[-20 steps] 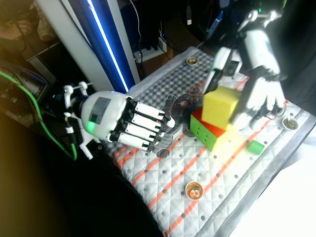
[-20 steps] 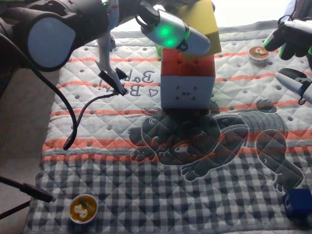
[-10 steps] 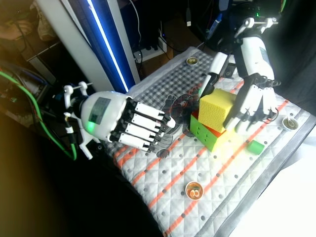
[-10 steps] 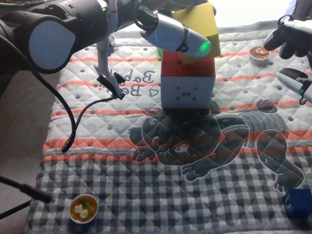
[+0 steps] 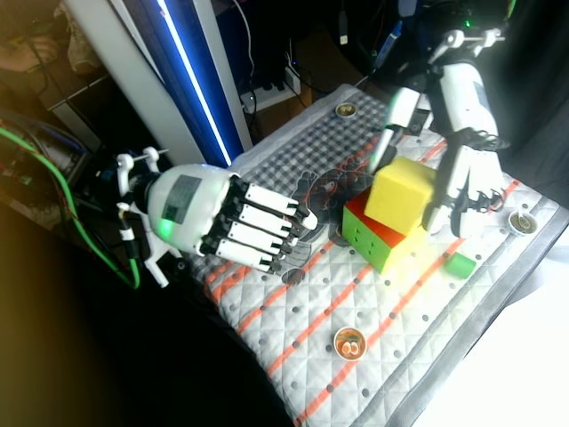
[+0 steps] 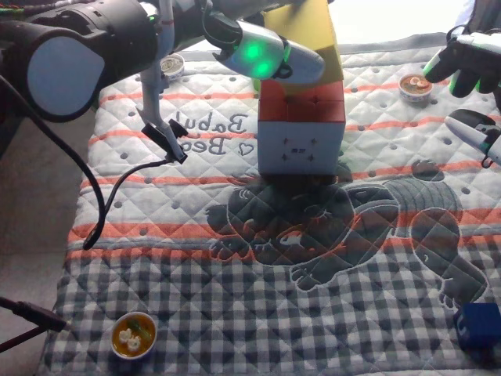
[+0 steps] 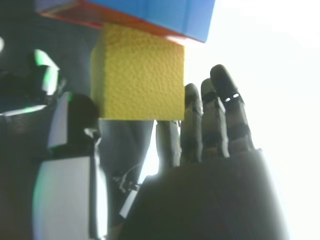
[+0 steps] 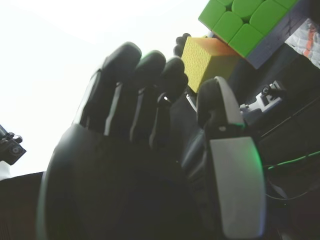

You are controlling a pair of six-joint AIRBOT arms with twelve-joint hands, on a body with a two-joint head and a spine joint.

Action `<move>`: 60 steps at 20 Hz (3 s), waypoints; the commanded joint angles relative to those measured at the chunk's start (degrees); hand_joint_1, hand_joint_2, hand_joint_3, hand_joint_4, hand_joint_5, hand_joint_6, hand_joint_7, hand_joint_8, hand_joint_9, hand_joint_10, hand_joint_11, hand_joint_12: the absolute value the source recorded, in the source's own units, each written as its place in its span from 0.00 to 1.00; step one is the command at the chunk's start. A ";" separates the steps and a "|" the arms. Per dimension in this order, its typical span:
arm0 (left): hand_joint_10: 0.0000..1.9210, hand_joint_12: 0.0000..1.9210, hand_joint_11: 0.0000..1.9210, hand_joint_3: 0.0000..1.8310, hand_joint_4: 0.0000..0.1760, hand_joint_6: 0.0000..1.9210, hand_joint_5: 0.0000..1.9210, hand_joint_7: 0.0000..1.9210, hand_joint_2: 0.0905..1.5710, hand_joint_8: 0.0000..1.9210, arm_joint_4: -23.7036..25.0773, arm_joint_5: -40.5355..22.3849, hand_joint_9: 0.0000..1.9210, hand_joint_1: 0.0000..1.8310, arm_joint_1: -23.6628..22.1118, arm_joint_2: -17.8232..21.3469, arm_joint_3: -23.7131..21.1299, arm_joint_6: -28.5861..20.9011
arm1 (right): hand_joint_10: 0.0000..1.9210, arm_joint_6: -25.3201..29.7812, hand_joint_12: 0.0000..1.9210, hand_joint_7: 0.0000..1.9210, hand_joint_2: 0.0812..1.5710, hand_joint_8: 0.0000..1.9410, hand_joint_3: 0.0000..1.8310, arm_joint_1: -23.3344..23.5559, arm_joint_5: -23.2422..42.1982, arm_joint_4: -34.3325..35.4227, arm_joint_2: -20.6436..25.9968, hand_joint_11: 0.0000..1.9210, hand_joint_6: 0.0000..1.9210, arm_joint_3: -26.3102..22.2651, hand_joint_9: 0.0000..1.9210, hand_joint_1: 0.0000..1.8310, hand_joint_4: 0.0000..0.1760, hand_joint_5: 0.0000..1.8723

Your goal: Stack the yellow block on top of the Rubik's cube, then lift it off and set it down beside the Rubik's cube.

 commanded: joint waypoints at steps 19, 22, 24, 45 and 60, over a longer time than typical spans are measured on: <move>0.25 0.71 0.00 0.01 1.00 0.01 0.11 0.13 0.62 0.01 -0.03 32.60 0.01 0.22 4.86 14.85 -16.54 -1.89 | 0.16 0.20 0.62 0.11 0.58 0.02 0.00 6.55 6.96 -5.51 1.54 0.00 0.08 0.72 0.06 0.27 0.00 0.07; 0.31 0.77 0.00 0.00 0.77 0.04 0.20 0.23 0.66 0.03 0.85 41.56 0.10 0.16 9.18 17.63 -18.58 -9.85 | 0.14 0.20 0.59 0.06 0.56 0.00 0.00 9.57 6.08 -7.36 1.61 0.00 0.05 1.25 0.02 0.22 0.00 0.03; 0.39 0.82 0.05 0.00 0.23 0.05 0.27 0.30 0.70 0.04 0.25 47.12 0.15 0.23 12.63 19.19 -19.83 -13.72 | 0.07 0.20 0.36 0.00 0.54 0.00 0.00 12.24 4.68 -8.81 1.60 0.00 0.02 1.69 0.00 0.21 0.00 0.00; 0.57 0.85 0.10 0.00 0.00 0.23 0.30 0.32 0.80 0.21 -4.95 57.69 0.17 0.52 20.70 21.83 -24.16 -13.74 | 0.01 0.22 0.08 0.05 0.52 0.01 0.00 29.89 -27.35 -11.44 -12.05 0.00 0.01 18.41 0.06 0.14 0.00 0.07; 0.67 0.95 0.01 0.00 0.03 0.84 0.30 0.24 0.87 0.90 -5.66 59.53 0.12 0.57 21.85 21.98 -24.88 -13.83 | 0.86 0.22 0.98 0.42 0.78 0.74 0.00 30.88 -32.35 -12.48 -14.53 0.31 0.71 20.66 0.36 0.64 0.00 0.36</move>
